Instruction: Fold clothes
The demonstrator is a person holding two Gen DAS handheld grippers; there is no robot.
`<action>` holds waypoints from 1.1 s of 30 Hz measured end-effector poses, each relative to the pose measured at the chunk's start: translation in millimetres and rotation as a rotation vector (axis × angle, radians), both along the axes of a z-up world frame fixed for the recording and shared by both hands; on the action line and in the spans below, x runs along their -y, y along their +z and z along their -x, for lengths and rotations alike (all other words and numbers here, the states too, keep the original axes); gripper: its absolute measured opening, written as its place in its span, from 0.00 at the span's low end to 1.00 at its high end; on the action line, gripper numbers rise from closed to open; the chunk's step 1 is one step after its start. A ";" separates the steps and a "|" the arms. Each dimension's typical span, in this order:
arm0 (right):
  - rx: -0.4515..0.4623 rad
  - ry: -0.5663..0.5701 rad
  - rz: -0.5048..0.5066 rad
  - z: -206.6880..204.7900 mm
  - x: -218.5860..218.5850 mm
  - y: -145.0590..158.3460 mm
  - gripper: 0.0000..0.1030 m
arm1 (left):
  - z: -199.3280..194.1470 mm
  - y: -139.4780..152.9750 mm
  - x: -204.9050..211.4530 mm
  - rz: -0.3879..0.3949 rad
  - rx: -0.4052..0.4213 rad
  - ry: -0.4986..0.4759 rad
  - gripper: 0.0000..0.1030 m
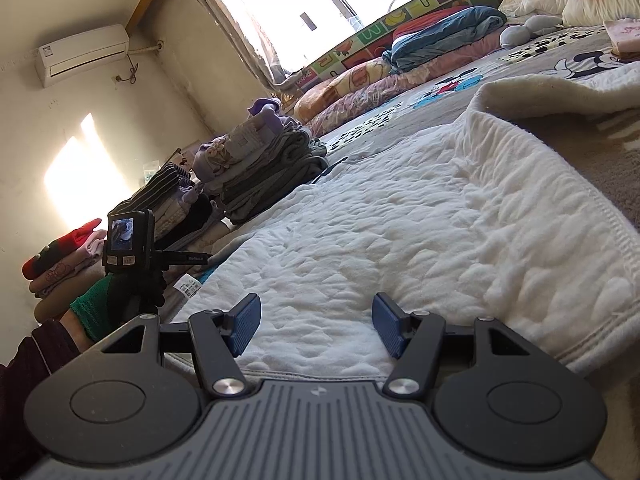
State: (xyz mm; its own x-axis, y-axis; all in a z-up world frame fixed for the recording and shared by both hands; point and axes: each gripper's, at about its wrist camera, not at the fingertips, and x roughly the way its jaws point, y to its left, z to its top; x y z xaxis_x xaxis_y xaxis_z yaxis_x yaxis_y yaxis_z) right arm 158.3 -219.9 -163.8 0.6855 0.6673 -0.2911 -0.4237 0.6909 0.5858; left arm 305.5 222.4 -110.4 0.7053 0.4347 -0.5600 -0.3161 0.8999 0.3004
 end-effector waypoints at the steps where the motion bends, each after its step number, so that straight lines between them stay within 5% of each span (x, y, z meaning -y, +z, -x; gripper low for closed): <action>1: 0.000 0.001 -0.004 0.1 0.6 -0.3 0.60 | 4.4 6.0 2.1 0.009 0.023 0.008 0.43; 6: 0.002 0.000 -0.005 0.2 0.0 -0.9 0.60 | 33.8 40.4 53.7 0.138 0.162 -0.220 0.42; 10: -0.007 0.002 -0.014 -1.2 0.7 -1.2 0.60 | 61.0 45.2 117.1 0.292 0.148 -0.562 0.18; 12: -0.012 0.004 -0.021 -1.9 1.6 -1.2 0.60 | 72.3 41.5 144.8 0.338 0.120 -0.696 0.14; 15: -0.014 0.004 -0.025 -2.1 1.9 -1.5 0.60 | 71.5 -5.1 158.7 0.348 -0.063 -0.677 0.11; 20: -0.023 0.007 -0.030 -3.7 3.5 -1.7 0.60 | 83.5 -21.4 130.0 0.534 -0.029 -0.577 0.08; 33: -0.035 0.005 -0.023 -5.7 4.8 -1.9 0.59 | 163.2 -21.6 167.7 0.192 -0.032 -0.676 0.04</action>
